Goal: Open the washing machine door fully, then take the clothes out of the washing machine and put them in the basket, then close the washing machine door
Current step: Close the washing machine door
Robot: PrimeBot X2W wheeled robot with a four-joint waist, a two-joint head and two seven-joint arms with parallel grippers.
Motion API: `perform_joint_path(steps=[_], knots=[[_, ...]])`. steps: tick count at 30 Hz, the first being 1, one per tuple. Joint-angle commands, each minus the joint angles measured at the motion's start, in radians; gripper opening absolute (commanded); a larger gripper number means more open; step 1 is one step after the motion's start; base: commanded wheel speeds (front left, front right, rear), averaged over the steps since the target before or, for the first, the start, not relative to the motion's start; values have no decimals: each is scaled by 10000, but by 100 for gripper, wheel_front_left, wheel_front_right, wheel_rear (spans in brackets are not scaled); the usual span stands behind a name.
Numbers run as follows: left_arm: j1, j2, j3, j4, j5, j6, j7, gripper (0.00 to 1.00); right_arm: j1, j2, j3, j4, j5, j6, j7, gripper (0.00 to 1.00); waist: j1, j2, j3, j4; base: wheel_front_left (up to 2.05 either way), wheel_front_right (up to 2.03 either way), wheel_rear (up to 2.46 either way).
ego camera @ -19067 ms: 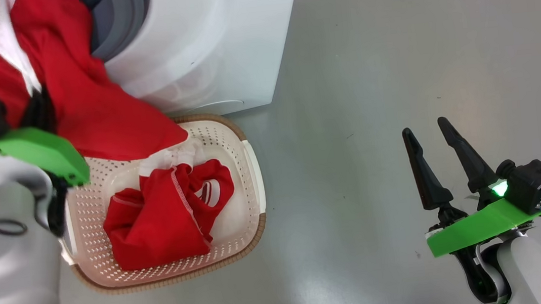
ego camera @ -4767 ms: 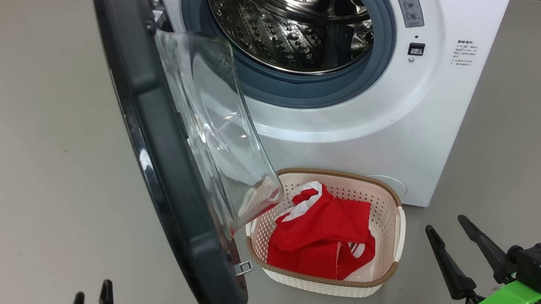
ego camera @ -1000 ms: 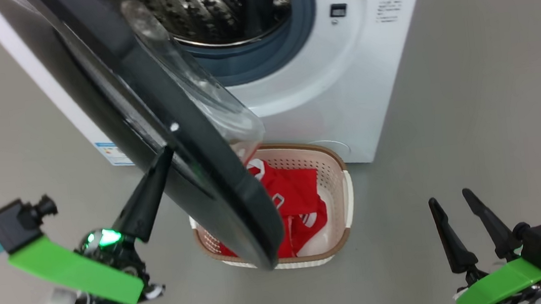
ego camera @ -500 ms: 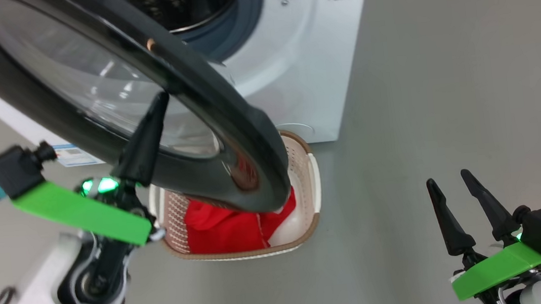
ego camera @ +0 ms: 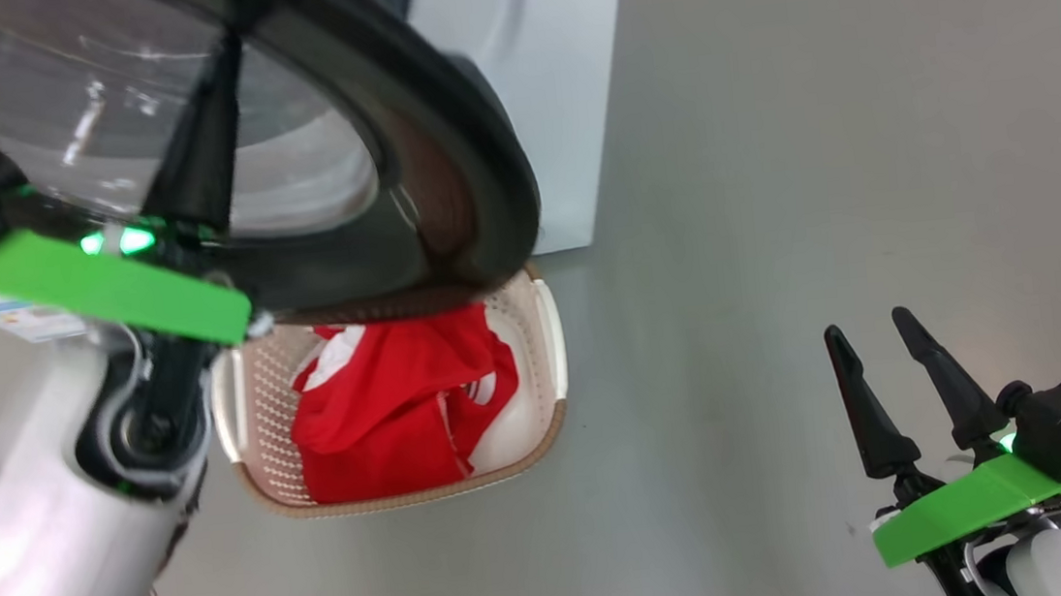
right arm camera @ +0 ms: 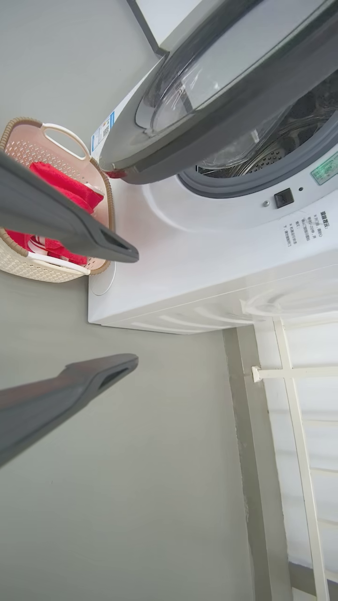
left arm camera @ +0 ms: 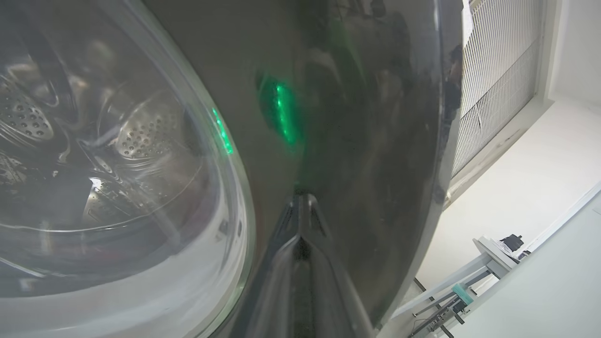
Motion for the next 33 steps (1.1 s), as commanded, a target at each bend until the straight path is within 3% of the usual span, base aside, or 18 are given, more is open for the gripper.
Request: perform_joint_path(steps=[1,17,27,33], knots=[[-568,213,538,-59,235,-67,-75,0,-217,-37,205,-243,-6,65,-65,100,0,0,158,-222,0,0,0],[-566,-62,1000,450,743,-67,-77,0,-210,31,85,-202,-21,65,-65,100,0,0,27,-466,0,0,0],[1495,-175,1521,374,1179,-67,-77,0,129,-111,1,-187,-76,65,-65,100,0,0,-583,-93,0,0,0],[3093,-527,2421,194,1509,-67,-78,0,386,-221,-70,-195,-101,65,-65,100,0,0,-926,220,0,0,0]])
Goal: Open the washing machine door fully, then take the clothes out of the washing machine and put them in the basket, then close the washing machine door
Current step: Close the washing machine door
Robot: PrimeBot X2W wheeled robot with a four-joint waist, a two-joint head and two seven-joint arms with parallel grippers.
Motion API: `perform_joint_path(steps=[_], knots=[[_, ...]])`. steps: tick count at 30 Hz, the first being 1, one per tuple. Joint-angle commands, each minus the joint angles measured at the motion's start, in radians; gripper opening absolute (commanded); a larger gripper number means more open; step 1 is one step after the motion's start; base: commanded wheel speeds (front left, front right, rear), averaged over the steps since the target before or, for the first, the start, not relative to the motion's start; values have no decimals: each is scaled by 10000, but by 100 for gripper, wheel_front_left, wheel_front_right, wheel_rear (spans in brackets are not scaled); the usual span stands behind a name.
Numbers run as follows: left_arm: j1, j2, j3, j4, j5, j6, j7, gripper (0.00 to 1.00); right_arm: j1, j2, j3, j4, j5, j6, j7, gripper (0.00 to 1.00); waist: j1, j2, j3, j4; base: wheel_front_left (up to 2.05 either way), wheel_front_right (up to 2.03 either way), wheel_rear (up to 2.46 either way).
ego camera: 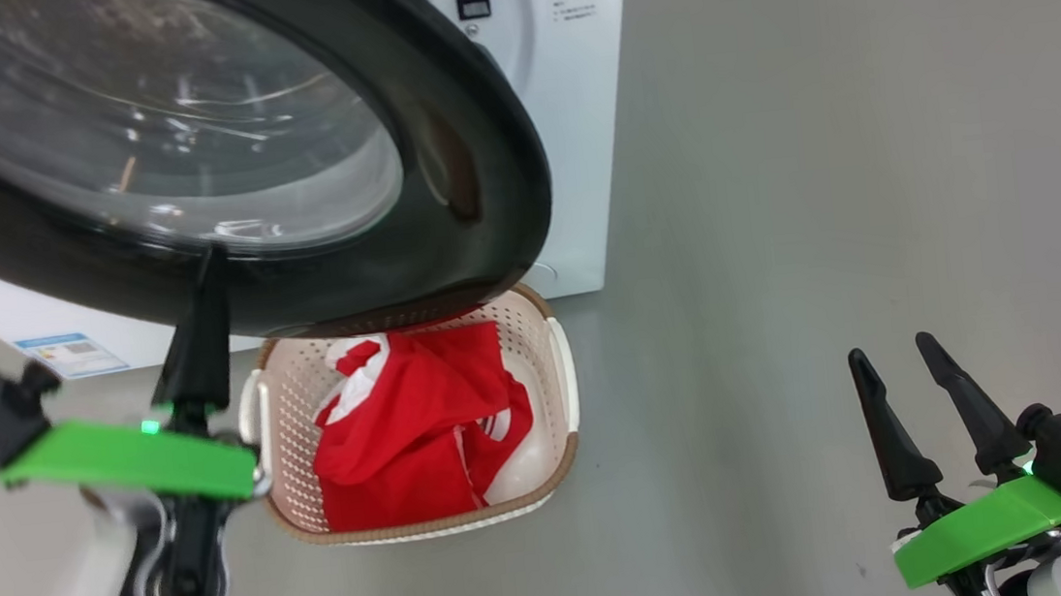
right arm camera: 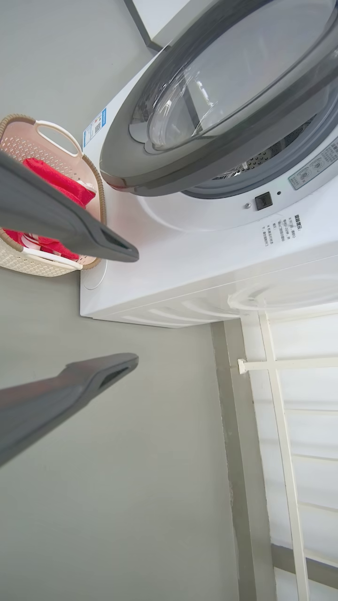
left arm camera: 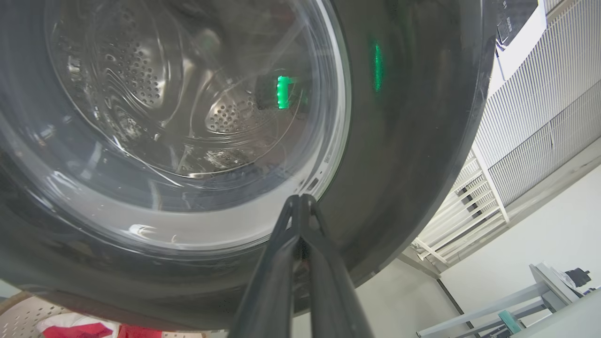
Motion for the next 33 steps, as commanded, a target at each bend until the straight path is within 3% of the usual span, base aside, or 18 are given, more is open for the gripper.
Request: perform_joint_path(steps=[1,7,8,9,12,14,15,26,33], knots=[[371,235,660,-283,186,-63,-78,0,57,-156,161,-222,-100,65,-65,100,0,0,-236,246,0,0,0],[1693,133,1127,-266,788,-63,-78,0,300,-223,78,-217,-98,65,-65,100,0,0,-496,475,0,0,0],[1883,111,1212,-259,889,-63,-78,6,342,-228,66,-215,-96,65,-65,100,0,0,-535,501,0,0,0],[2062,86,1303,-249,982,-63,-78,25,386,-230,57,-216,-96,65,-65,100,0,0,-568,522,0,0,0],[2560,7,1540,-169,1250,-63,-78,58,565,-232,36,-226,-99,65,-65,100,0,0,-710,567,0,0,0],[2842,-36,1694,-116,1424,-63,-78,92,705,-249,7,-227,-95,65,-65,100,0,0,-799,590,0,0,0],[2971,-54,1729,-99,1521,-63,-78,99,765,-260,-8,-227,-91,65,-65,100,0,0,-831,590,0,0,0],[4015,-280,2531,-65,2816,-63,-78,100,1157,-248,-248,-268,-85,65,-65,100,0,0,-1070,483,0,0,0],[4519,-567,3192,-206,4764,-63,-78,100,1456,-228,-408,-298,-77,65,-65,100,0,0,-1268,459,0,0,0]])
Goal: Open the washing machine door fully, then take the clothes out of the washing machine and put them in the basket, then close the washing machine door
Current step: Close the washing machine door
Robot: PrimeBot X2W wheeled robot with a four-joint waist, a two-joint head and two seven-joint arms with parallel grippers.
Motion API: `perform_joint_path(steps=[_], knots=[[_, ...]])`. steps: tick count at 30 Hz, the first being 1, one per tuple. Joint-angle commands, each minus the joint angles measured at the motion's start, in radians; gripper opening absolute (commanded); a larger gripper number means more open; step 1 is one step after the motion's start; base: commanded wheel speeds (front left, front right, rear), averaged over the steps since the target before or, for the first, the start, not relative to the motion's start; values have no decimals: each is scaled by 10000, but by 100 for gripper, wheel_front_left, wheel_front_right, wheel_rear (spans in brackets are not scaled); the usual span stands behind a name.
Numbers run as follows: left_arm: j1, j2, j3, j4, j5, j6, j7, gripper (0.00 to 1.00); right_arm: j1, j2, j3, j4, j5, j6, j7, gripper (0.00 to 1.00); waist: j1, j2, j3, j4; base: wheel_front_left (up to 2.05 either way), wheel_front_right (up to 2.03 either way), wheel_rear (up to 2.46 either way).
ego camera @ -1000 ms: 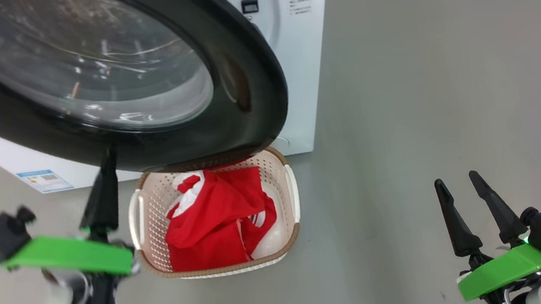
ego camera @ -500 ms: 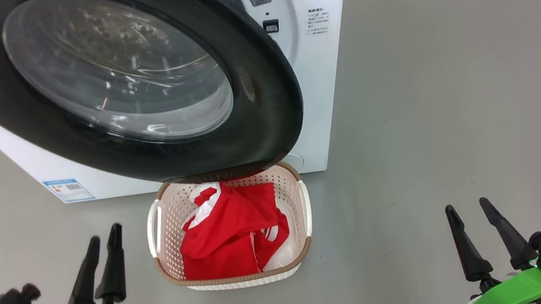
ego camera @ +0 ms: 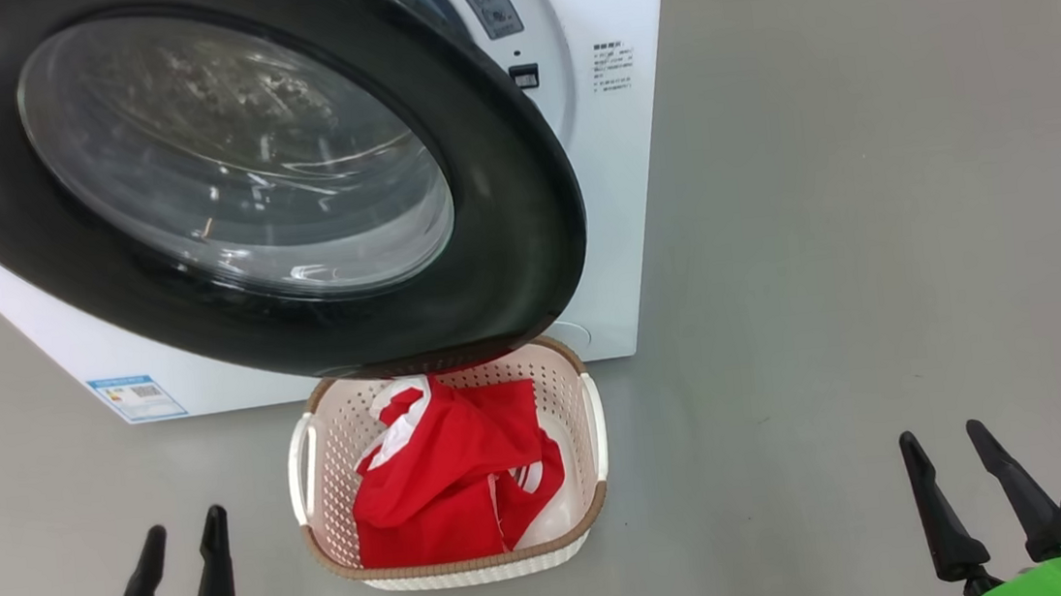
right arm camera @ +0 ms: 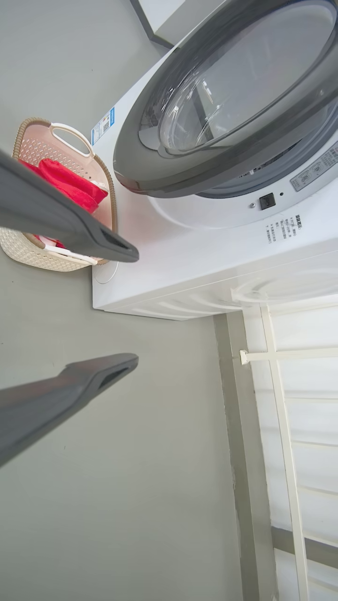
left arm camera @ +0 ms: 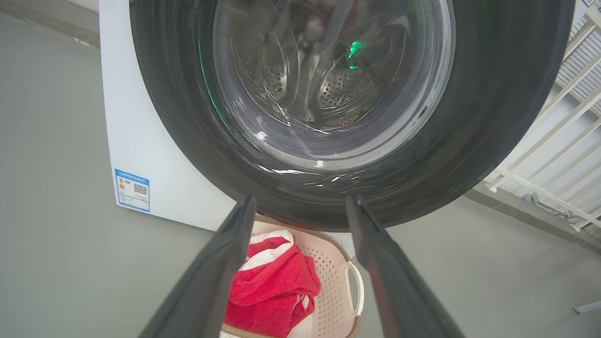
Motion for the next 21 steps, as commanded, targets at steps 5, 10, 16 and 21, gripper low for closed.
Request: perform_joint_path(steps=[5,10,16,21], knots=[[163,-235,1137,-535,2042,-58,-78,100,122,-149,17,-329,-64,65,-65,100,0,0,-103,22,0,0,0],[437,-650,1596,-982,3295,-58,-78,100,278,-143,-182,-436,-83,65,-65,100,0,0,-196,28,0,0,0],[714,-998,1899,-1071,4150,-58,-78,100,396,-118,-261,-471,-98,65,-65,100,0,0,-272,34,0,0,0],[775,-1135,1913,-992,4390,-58,-78,100,387,-55,-244,-464,-105,65,-65,100,0,0,-256,59,0,0,0]])
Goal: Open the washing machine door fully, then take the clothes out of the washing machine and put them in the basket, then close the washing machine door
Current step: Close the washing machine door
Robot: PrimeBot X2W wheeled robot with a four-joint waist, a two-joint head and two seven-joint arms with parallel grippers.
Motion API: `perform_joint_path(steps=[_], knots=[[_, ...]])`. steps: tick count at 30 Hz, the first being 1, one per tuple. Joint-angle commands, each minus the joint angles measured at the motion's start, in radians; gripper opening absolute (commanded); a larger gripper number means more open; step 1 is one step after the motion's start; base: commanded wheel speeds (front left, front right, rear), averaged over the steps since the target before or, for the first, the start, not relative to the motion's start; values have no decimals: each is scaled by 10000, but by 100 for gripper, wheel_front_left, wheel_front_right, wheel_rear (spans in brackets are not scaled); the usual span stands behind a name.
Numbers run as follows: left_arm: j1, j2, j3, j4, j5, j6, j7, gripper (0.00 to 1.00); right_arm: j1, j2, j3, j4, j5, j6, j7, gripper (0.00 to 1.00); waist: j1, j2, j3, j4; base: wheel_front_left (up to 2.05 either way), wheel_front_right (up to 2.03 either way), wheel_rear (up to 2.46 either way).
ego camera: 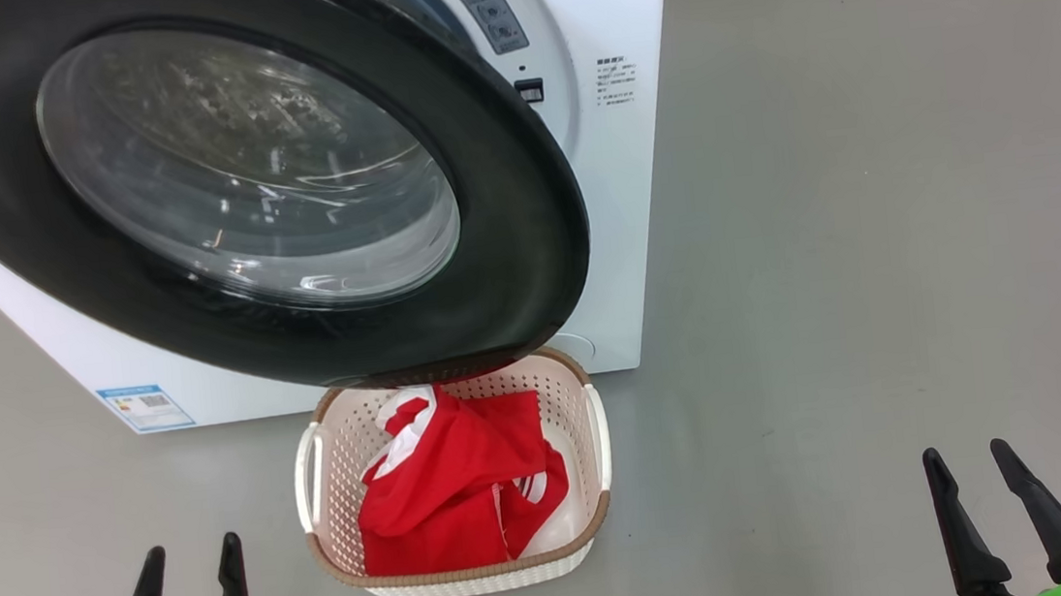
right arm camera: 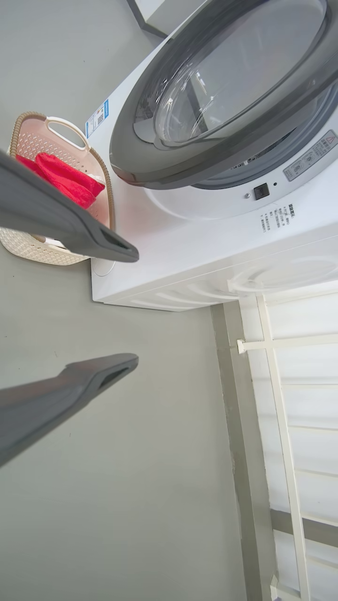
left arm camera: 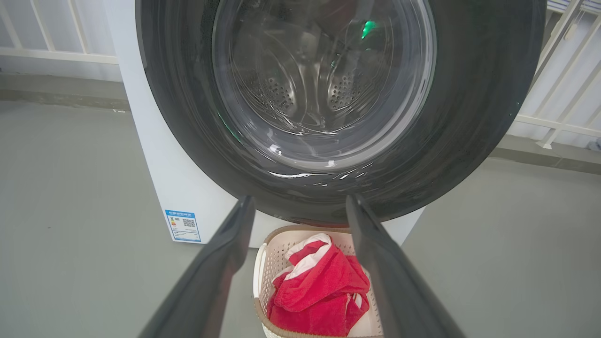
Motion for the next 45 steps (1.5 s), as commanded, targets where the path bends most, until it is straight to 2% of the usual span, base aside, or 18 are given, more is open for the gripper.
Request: perform_joint_path(steps=[1,14,15,16,17,18,19,20,32,45], knots=[[-148,119,393,-199,76,-54,-78,100,-122,-152,192,-260,-103,65,-65,100,0,0,24,21,0,0,0],[-252,53,359,-219,174,-54,-78,100,-225,-126,275,-266,-113,65,-65,100,0,0,53,173,0,0,0],[-254,40,347,-222,175,-54,-78,100,-239,-122,311,-269,-109,65,-65,98,0,0,54,193,0,0,0],[-260,22,333,-227,179,-54,-78,100,-267,-122,361,-272,-98,65,-65,69,0,0,65,217,0,0,0],[-269,0,313,-230,184,-54,-78,100,-306,-128,437,-267,-71,65,-65,45,0,0,73,248,0,0,0],[-278,-23,289,-231,192,-54,-78,100,-361,-137,513,-259,-49,65,-65,28,0,0,83,281,0,0,0],[-295,-49,257,-232,196,-54,-78,100,-434,-142,585,-255,-33,65,-65,5,0,0,102,323,0,0,0],[-315,-79,222,-238,200,-54,-78,100,-528,-144,663,-257,-12,65,-65,0,0,0,132,367,0,0,0],[-639,-434,-104,-219,140,-54,-78,100,-2593,-66,1851,-128,264,65,-65,0,0,0,484,1096,0,0,0],[-1063,-601,-645,-239,-1,-54,-78,100,-4972,-300,2952,479,583,65,-65,0,0,0,947,2066,0,0,0]])
